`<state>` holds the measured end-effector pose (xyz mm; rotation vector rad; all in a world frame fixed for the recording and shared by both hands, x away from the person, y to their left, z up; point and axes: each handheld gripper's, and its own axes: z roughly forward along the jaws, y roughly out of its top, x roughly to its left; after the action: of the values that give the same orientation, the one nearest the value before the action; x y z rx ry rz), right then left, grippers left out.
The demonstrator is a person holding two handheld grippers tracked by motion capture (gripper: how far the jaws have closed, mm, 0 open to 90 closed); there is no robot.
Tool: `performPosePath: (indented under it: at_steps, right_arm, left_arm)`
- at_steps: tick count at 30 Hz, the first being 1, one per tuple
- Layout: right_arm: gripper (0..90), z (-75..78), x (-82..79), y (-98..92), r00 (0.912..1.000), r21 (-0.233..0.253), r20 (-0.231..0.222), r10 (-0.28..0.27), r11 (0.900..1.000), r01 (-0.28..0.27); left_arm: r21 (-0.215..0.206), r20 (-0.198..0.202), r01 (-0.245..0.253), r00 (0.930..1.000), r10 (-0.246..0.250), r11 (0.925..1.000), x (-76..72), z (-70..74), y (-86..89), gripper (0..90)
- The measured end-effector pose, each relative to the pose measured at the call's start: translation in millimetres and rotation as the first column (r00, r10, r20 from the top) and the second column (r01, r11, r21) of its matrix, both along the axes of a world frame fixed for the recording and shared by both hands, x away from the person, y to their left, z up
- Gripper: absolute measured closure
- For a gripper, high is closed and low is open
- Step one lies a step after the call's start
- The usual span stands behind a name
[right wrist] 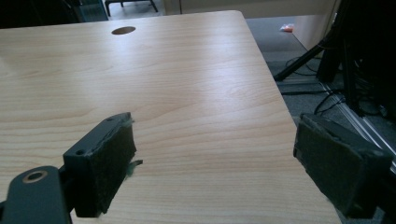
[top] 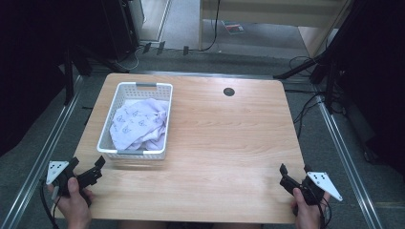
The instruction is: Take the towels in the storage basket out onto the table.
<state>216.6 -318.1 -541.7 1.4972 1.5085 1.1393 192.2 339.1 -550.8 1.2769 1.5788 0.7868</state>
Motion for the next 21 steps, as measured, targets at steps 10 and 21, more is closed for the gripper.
performPosePath:
  at_steps: [10, 21]
  right_arm:
    - [12.8, 0.5, -3.0, 2.1, 0.9996, -0.015, 0.005, 0.030, 0.999, -0.029]
    - [12.5, 0.1, -1.7, 5.4, 0.9988, -0.041, 0.001, 0.049, 0.998, -0.049]
  left_arm:
    - [0.057, -0.054, 0.028, 0.9982, -0.025, 0.9980, 2.4, 7.7, -4.8, 0.0]
    - [0.098, -0.082, 0.038, 0.9961, -0.030, 0.9945, -8.7, 44.7, -9.1, 0.0]
